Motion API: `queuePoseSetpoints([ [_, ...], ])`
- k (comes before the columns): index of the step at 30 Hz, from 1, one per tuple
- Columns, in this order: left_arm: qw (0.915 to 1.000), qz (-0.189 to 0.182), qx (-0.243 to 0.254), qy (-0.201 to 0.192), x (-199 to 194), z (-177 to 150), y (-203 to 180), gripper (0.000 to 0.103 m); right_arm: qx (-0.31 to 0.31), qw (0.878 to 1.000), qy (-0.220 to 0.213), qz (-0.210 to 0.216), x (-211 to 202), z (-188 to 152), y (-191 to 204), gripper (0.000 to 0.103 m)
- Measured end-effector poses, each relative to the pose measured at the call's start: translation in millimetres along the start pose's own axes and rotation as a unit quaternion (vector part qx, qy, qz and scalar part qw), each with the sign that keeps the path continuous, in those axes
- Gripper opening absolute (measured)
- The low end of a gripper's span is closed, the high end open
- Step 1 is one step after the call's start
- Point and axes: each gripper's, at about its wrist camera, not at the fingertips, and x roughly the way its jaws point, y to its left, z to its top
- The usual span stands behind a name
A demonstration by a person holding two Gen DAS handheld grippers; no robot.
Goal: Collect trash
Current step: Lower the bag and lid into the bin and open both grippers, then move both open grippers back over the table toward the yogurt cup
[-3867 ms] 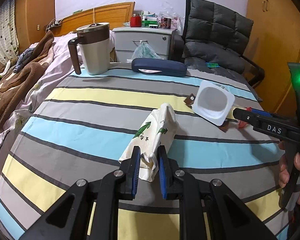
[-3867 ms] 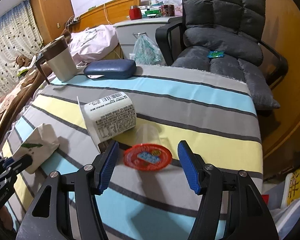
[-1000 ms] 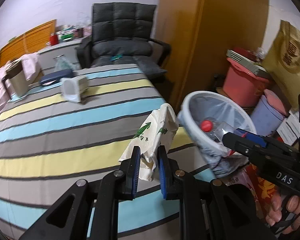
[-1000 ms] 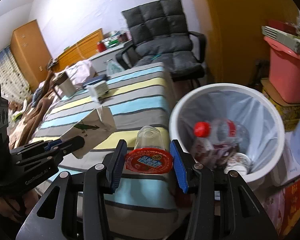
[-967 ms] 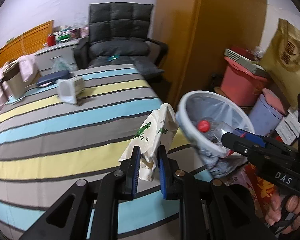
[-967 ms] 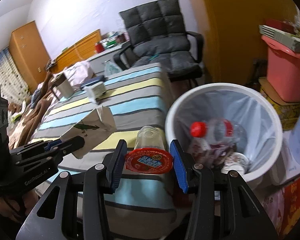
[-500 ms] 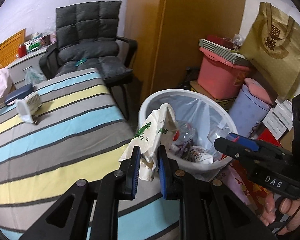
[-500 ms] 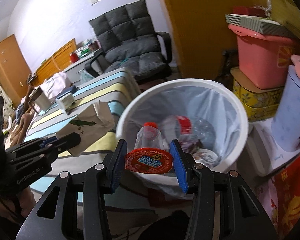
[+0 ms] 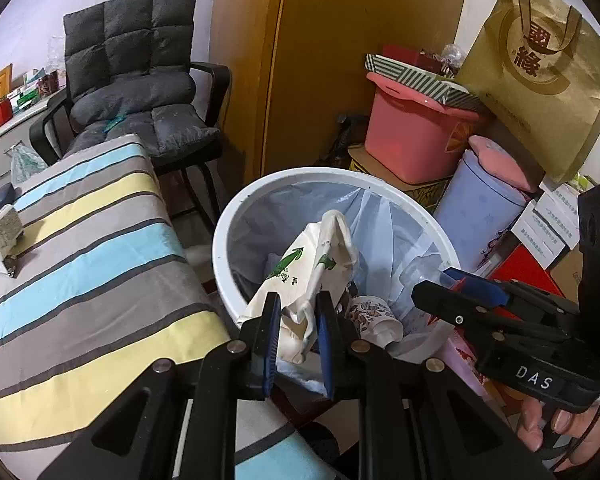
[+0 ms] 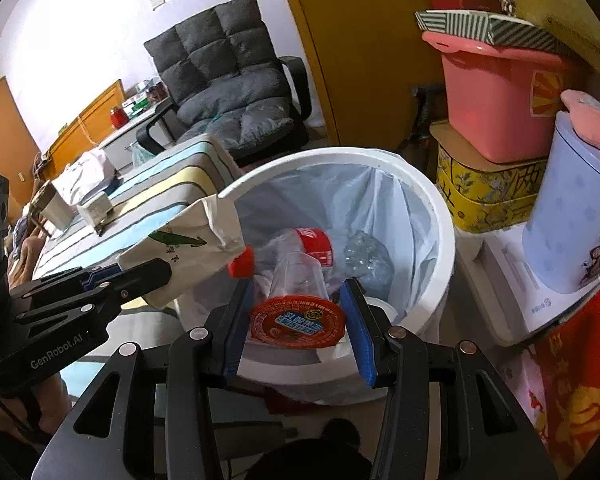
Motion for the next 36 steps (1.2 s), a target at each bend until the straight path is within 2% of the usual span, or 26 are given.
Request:
queuePoseSetpoints([
  [8, 0.9999, -0.015, 0.002, 0.003, 11, 6, -2, 0.023, 0.001, 1.000, 0.005, -0.004, 8, 2, -6, 0.048],
  [10, 0.9998, -0.020, 0.001, 0.000, 10, 7, -2, 0.032, 0.001, 1.000, 0.000, -0.001, 8, 2, -7, 0.050],
  [12, 0.9997, -0.023, -0.001, -0.004, 9, 8, -1, 0.041, 0.002, 1.000, -0.005, -0.003, 7, 3, -8, 0.058],
  [13, 0.9997, -0.025, -0.003, -0.006, 8, 8, 0, 0.042, 0.002, 1.000, -0.007, -0.002, 7, 3, -9, 0.058],
  [22, 0.9995, -0.014, -0.018, -0.024, -8, 6, 13, 0.042, -0.001, 1.000, -0.016, -0.006, -3, 4, -2, 0.058],
  [36, 0.9973, 0.024, -0.052, -0.046, -53, -20, 37, 0.042, -0.049, 0.998, -0.034, 0.032, -25, -1, 45, 0.058],
])
